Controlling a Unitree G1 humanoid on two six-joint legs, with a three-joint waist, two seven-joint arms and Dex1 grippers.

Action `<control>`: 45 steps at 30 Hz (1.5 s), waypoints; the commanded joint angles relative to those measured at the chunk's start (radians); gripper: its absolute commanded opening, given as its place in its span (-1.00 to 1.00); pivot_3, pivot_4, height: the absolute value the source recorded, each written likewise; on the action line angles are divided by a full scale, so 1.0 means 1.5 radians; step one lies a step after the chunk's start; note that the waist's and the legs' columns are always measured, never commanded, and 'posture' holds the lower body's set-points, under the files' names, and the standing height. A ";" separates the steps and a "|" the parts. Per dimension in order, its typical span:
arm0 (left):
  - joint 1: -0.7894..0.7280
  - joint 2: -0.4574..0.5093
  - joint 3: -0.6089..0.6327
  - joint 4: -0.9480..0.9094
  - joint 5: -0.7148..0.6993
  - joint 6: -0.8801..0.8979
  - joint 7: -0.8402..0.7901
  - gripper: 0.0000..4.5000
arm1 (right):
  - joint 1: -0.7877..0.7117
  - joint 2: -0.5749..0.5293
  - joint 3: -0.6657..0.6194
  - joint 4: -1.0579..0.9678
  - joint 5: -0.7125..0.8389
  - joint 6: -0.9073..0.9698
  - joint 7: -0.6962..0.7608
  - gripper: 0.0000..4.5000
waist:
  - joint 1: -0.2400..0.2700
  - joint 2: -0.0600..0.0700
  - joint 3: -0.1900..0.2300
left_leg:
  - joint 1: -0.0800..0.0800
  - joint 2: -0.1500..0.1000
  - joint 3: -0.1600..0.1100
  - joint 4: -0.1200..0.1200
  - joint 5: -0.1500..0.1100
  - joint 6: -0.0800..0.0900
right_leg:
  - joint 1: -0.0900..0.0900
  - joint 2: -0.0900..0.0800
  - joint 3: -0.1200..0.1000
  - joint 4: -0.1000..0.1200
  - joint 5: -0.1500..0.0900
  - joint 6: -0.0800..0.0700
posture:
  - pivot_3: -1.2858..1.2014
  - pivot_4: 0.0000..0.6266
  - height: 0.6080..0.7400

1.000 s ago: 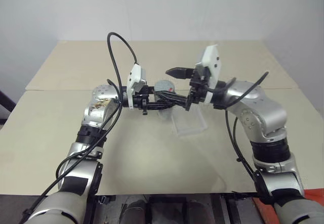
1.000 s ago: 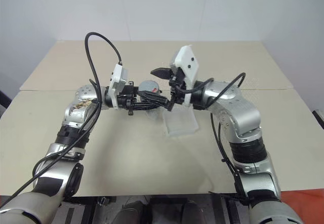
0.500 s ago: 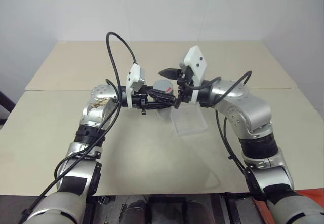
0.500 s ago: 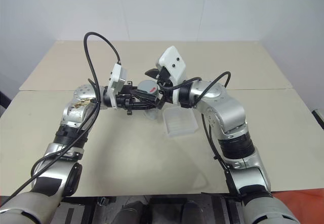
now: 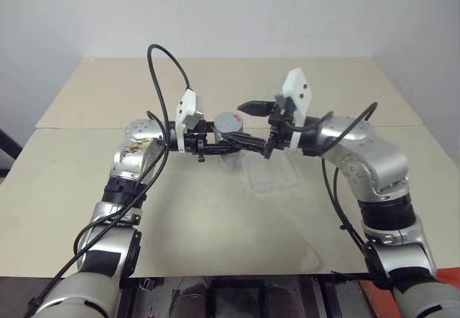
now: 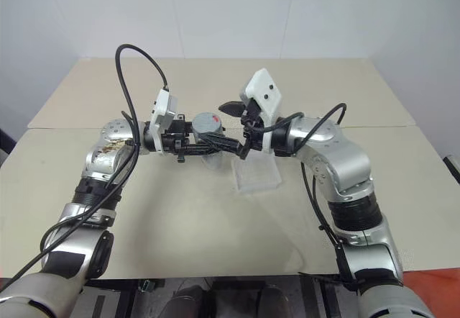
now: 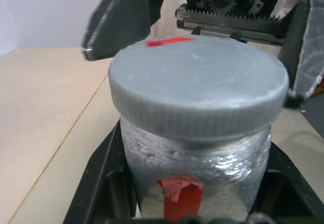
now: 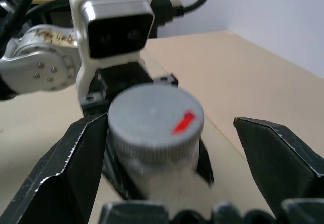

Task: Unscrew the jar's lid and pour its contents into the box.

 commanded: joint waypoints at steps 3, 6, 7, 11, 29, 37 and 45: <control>0.011 0.013 0.008 -0.040 -0.025 -0.004 -0.026 -0.08 | 0.040 -0.050 -0.075 -0.026 0.012 0.010 -0.007 0.99 | 0.002 0.000 0.000 | 0.000 0.000 0.000 0.000 0.000 0.000 | 0.000 0.000 0.000 0.000 0.000 0.000 | 0.03 -0.52 1.00; 0.006 0.015 0.010 -0.032 -0.023 -0.006 -0.027 -0.08 | 0.066 -0.061 -0.080 -0.053 0.021 0.013 0.003 0.99 | 0.000 0.000 0.000 | 0.000 0.000 0.000 0.000 0.000 0.000 | 0.000 0.000 0.000 0.000 0.000 0.000 | 0.03 -0.52 1.00; 0.004 0.015 0.010 -0.028 -0.023 -0.006 -0.027 -0.08 | 0.070 -0.062 -0.082 -0.058 0.022 0.014 0.005 0.99 | -0.001 0.000 0.000 | 0.000 0.000 0.000 0.000 0.000 0.000 | 0.000 0.000 0.000 0.000 0.000 0.000 | 0.03 -0.52 1.00; -0.010 0.012 0.012 -0.007 -0.018 -0.009 -0.018 -0.08 | 0.076 -0.070 -0.093 -0.076 0.049 0.016 0.026 0.99 | -0.001 0.000 0.000 | 0.000 0.000 0.000 0.000 0.000 0.000 | 0.000 0.000 0.001 0.000 0.000 0.000 | 0.03 -0.52 1.00; -0.016 -0.005 0.001 -0.012 -0.016 -0.022 -0.020 -0.08 | -0.054 0.068 0.003 -0.024 0.019 0.018 -0.054 0.99 | 0.000 0.000 0.000 | 0.000 0.000 0.000 0.000 0.000 0.000 | 0.000 0.000 0.000 0.000 0.000 0.000 | 0.03 -0.52 1.00; -0.005 0.006 0.005 -0.031 -0.022 -0.013 -0.019 -0.08 | -0.064 0.100 0.010 0.017 -0.024 0.010 -0.080 0.99 | -0.001 0.000 0.000 | 0.000 0.000 0.000 0.000 0.000 0.000 | 0.000 0.000 0.000 0.000 0.000 0.000 | 0.03 -0.52 1.00; 0.000 0.015 0.009 -0.034 -0.023 -0.013 -0.011 -0.08 | -0.052 0.068 -0.012 0.023 -0.026 0.010 -0.065 0.99 | -0.002 0.000 0.000 | 0.000 0.000 0.000 0.000 0.000 0.000 | 0.000 0.000 0.000 0.000 0.000 0.000 | 0.03 -0.52 1.00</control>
